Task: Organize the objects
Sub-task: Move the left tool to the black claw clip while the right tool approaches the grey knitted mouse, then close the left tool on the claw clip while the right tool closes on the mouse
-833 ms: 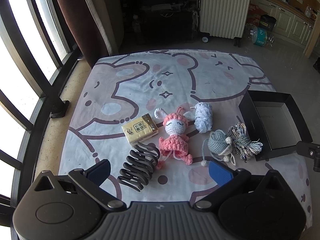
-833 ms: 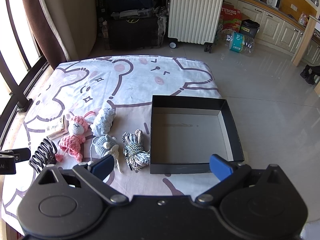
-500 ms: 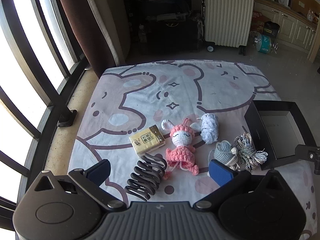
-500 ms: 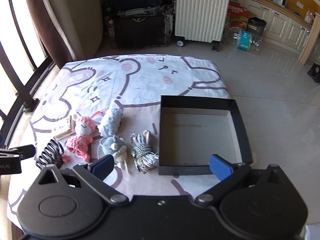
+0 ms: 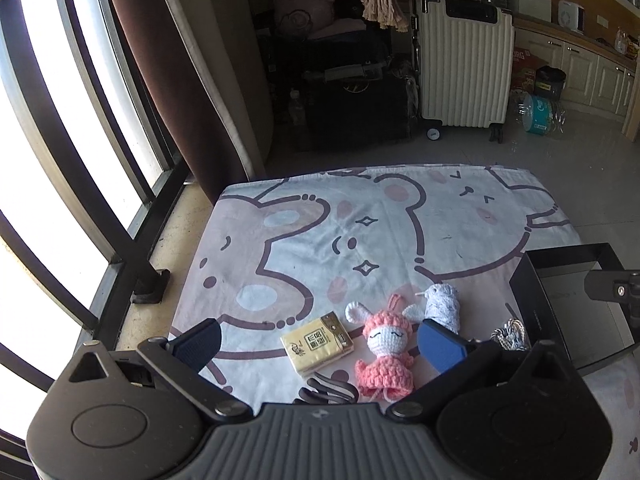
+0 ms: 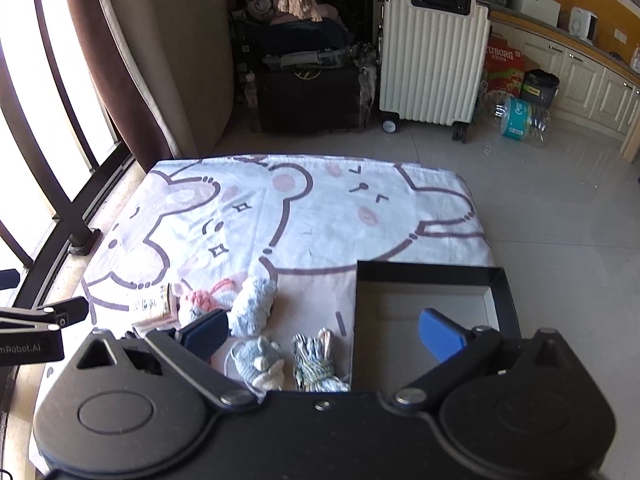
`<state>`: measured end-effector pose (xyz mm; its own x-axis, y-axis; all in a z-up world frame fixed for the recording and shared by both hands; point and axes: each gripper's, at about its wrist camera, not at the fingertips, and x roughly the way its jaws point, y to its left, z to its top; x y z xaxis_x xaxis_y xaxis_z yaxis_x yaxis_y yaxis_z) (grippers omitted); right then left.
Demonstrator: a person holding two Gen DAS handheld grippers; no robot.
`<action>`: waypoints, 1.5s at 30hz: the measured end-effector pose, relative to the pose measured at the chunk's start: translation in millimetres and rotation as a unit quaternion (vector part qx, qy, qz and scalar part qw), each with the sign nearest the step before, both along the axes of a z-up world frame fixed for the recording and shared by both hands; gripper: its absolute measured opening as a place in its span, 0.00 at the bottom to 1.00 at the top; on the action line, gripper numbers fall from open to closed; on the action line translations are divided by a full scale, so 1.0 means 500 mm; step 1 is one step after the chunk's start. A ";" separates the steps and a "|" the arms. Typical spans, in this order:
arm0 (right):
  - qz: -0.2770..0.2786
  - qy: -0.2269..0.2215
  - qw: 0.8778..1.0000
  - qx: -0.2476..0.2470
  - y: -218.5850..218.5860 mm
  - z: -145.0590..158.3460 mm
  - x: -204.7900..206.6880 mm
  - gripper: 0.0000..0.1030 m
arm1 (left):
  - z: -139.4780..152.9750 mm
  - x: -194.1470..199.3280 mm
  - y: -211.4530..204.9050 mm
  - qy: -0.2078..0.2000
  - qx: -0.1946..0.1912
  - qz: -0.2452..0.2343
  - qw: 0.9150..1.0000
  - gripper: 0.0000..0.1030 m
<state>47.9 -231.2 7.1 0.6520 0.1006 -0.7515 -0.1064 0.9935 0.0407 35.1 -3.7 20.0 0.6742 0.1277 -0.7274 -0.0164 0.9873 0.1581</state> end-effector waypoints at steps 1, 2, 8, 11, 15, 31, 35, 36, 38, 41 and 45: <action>0.002 -0.001 1.000 0.003 0.003 -0.001 0.009 1.00 | -0.001 0.005 0.000 -0.002 0.003 0.000 1.000 1.00; 0.002 -0.001 1.000 0.006 0.007 -0.001 0.018 1.00 | -0.003 0.010 0.000 -0.004 0.005 0.000 1.000 1.00; 0.012 0.002 0.999 0.035 0.032 -0.020 0.073 1.00 | -0.035 0.048 0.016 -0.005 0.026 0.005 1.000 1.00; 0.013 0.006 0.999 0.042 0.044 -0.037 0.097 1.00 | -0.060 0.062 0.034 -0.001 0.032 0.016 0.999 1.00; 0.010 0.010 0.999 0.039 0.058 -0.067 0.121 1.00 | -0.100 0.069 0.058 0.017 0.022 0.028 0.999 1.00; 0.011 0.034 0.997 0.067 0.058 -0.233 0.094 1.00 | -0.254 0.040 0.090 0.094 0.008 0.024 0.995 1.00; 0.020 0.048 0.996 0.074 0.059 -0.268 0.080 0.95 | -0.279 0.033 0.084 0.112 0.016 0.007 0.994 1.00; 0.026 0.050 0.996 0.074 0.062 -0.275 0.078 0.95 | -0.283 0.033 0.084 0.115 0.019 0.007 0.993 1.00; 0.036 0.052 0.996 0.068 0.070 -0.285 0.072 0.94 | -0.289 0.031 0.086 0.117 0.012 0.007 0.993 1.00; 0.046 0.051 0.996 0.056 0.081 -0.296 0.065 0.94 | -0.297 0.034 0.083 0.122 0.013 0.003 0.992 1.00; 0.058 0.054 0.995 0.053 0.088 -0.304 0.062 0.91 | -0.312 0.035 0.082 0.133 0.005 -0.009 0.991 1.00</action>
